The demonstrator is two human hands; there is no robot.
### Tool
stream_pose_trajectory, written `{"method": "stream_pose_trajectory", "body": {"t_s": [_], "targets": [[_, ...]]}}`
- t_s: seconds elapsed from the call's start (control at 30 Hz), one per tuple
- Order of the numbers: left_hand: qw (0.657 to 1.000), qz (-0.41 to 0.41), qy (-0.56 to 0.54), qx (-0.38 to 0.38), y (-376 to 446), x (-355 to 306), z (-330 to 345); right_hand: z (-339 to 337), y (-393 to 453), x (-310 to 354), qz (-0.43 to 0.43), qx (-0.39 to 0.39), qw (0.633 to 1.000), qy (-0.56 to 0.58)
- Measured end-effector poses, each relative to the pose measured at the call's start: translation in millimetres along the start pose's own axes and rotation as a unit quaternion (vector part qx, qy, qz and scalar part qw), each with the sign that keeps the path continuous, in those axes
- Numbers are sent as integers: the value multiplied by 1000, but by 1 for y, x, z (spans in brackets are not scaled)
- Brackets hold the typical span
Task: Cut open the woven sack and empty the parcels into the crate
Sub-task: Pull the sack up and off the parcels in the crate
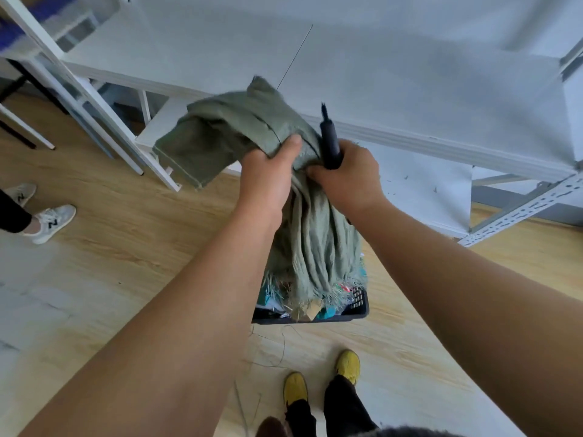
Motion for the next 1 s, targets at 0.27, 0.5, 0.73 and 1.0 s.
{"method": "stream_pose_trajectory", "body": {"t_s": [0.27, 0.5, 0.73, 1.0], "targets": [[999, 6, -24, 47, 4, -3, 7, -8, 6, -1, 10, -13, 1000, 14], [995, -7, -41, 95, 4, 12, 10, -10, 9, -1, -3, -18, 1000, -7], [992, -29, -53, 112, -1, 30, 5, -19, 15, -5, 6, -38, 999, -17], [997, -30, 8, 64, 3, 57, -18, -16, 23, -1, -4, -24, 999, -30]]}}
Point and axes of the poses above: each hand's wrist, its own y-axis towards the middle knuckle, its own z-axis out of the palm, x = y × z, the point moved 10 cm from there along y, towards the middle knuckle, and after that the axes turned 11 degrees about -z, right-handed, at the moved point
